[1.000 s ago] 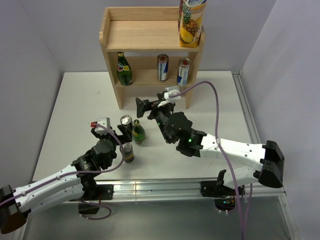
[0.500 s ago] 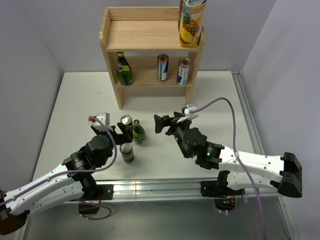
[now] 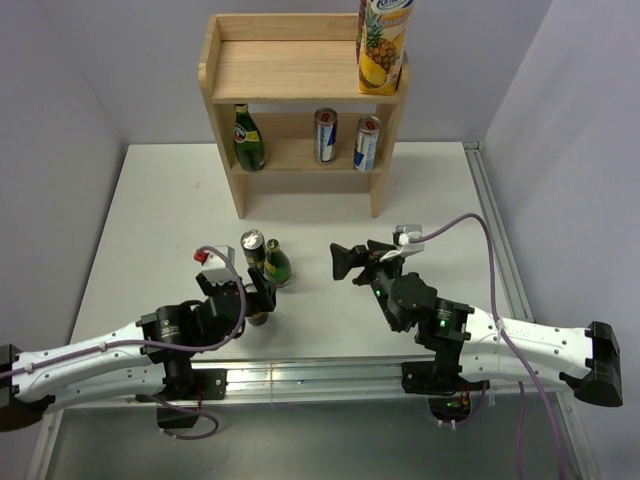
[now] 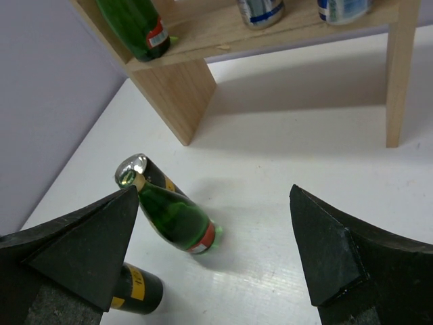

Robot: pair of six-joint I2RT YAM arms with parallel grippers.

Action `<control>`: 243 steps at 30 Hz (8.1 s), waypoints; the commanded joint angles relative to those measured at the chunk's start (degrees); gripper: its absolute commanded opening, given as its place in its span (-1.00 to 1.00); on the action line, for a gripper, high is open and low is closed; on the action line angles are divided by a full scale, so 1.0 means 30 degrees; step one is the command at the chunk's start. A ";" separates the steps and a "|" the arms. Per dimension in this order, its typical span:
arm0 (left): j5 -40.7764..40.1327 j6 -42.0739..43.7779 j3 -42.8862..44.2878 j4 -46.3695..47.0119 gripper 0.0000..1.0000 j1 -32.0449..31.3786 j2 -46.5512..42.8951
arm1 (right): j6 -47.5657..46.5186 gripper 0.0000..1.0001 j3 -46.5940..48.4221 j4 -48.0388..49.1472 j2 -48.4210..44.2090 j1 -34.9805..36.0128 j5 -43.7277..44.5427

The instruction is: Place and organize the beverage onto the shelf

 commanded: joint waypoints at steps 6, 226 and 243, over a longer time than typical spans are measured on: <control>-0.5471 -0.9292 0.1670 -0.7015 0.99 -0.4805 0.4375 | 0.1506 1.00 -0.1145 -0.1407 -0.1934 0.0375 0.1124; -0.0317 0.1596 0.1030 0.4130 0.97 0.5443 0.4760 | 0.5931 0.88 -0.6156 -0.6008 -0.7679 0.0727 0.1182; -0.0581 0.1857 -0.0874 0.9776 0.99 0.5560 0.9184 | 0.5492 0.88 -0.6244 -0.5393 -0.7239 0.0756 0.0948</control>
